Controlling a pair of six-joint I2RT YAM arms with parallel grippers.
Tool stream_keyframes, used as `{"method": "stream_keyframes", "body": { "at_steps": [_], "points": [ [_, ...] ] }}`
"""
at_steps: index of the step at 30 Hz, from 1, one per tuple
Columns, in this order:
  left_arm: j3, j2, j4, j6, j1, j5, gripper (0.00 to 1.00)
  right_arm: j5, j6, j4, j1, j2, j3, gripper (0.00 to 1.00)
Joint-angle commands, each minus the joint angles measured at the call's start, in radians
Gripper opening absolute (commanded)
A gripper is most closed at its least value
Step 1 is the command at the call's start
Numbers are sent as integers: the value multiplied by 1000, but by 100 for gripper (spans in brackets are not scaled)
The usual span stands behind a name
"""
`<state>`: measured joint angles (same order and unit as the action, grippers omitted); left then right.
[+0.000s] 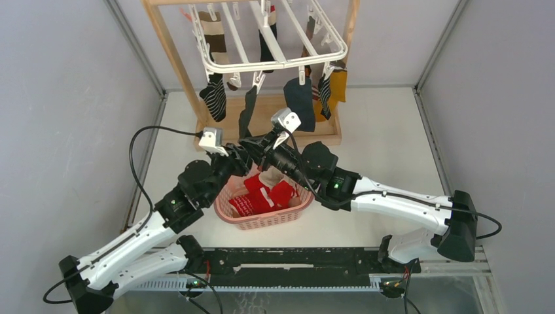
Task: Remove the socks clipped to the hanger
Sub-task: Adjust the hanger on the clothesline.
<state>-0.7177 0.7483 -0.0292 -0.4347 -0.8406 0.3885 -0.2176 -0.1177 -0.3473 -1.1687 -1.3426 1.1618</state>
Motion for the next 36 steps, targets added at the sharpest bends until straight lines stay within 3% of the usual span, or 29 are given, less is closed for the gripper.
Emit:
{"method": "stream_keyframes", "body": {
  "at_steps": [1, 5, 6, 14, 20, 24, 36],
  "points": [
    [13, 19, 113, 26, -3, -24, 33, 32, -20, -18, -17, -10, 49, 0],
    [15, 25, 122, 22, -3, -31, 4, 31, -23, -12, -17, -10, 49, 0],
    [17, 22, 123, 22, -3, -29, 1, 30, -23, -11, -18, -10, 49, 0],
    [55, -48, 118, 21, -3, 8, 0, 14, -32, 7, -8, -8, 49, 1],
    [63, -85, 88, 27, -3, 39, 0, -9, -37, 25, -4, -8, 50, 34],
    [53, -83, 69, 31, -4, 56, 0, -19, -36, 50, -4, 3, 49, 47],
    [-14, -73, -26, 36, 44, 66, 0, -54, -58, 132, 54, 165, -84, 56]
  ]
}}
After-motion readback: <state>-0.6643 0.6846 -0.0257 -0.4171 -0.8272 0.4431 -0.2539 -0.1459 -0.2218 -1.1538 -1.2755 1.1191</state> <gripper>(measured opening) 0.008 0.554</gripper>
